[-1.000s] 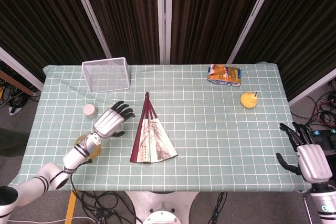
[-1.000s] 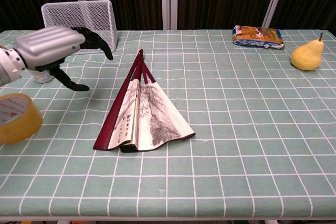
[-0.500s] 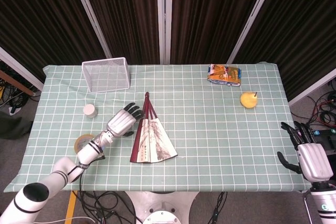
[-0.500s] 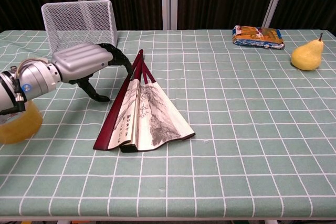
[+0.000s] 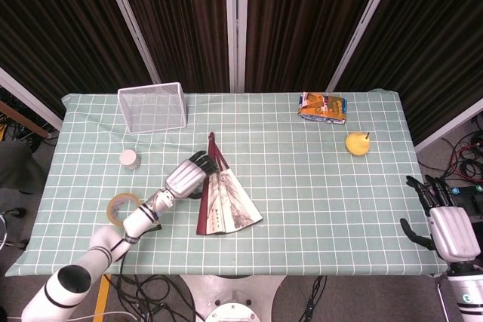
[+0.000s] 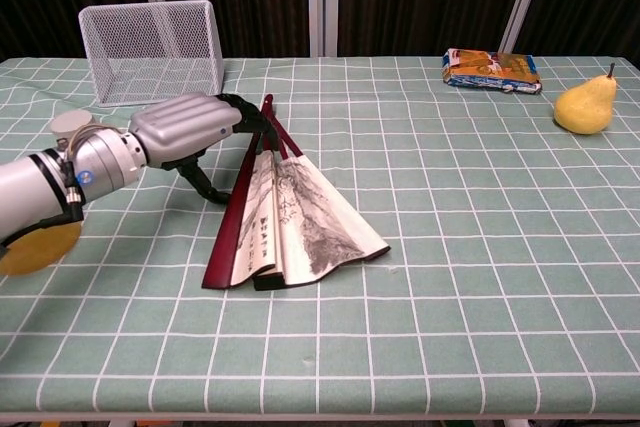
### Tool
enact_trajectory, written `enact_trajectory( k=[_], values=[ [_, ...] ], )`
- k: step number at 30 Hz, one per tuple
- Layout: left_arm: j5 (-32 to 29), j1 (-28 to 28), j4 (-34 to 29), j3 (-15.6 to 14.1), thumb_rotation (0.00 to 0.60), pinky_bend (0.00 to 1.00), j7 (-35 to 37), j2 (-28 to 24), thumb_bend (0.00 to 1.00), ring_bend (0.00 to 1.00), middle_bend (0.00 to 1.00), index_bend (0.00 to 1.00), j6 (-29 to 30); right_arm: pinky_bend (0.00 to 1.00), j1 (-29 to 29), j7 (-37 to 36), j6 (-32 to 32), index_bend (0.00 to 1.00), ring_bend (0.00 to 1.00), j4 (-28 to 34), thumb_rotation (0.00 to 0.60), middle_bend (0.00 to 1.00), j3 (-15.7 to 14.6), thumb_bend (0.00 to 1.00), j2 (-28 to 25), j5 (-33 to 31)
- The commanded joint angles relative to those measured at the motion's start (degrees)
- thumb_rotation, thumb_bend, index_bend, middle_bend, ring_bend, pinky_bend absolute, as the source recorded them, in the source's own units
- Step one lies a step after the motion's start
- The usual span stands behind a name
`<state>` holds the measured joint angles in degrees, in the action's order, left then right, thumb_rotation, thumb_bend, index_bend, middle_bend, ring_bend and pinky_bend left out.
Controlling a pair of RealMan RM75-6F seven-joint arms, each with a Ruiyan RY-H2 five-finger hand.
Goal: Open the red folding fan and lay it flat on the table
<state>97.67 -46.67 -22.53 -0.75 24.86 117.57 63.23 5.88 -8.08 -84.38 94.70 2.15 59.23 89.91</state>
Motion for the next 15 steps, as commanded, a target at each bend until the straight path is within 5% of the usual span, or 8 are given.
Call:
enact_trajectory(
  k=[1,15],
  values=[
    [-0.72,-0.37,0.92,0.24,0.6,0.13,1.59,1.11,0.13,0.14,0.22,0.29,0.79,0.0,-0.01,-0.01,0.06,0.08,0.0,-0.03,0.6,0.19,0.0,0.27,-0.01,-0.09],
    [-1.96,-0.31,2.93,-0.91,0.6,0.13,5.93,2.39,0.34,0.14,0.24,0.39,0.62,0.0,0.15,-0.11,0.47,0.08,0.0,-0.24,0.6,0.19,0.09,0.27,0.16,-0.32]
  ],
)
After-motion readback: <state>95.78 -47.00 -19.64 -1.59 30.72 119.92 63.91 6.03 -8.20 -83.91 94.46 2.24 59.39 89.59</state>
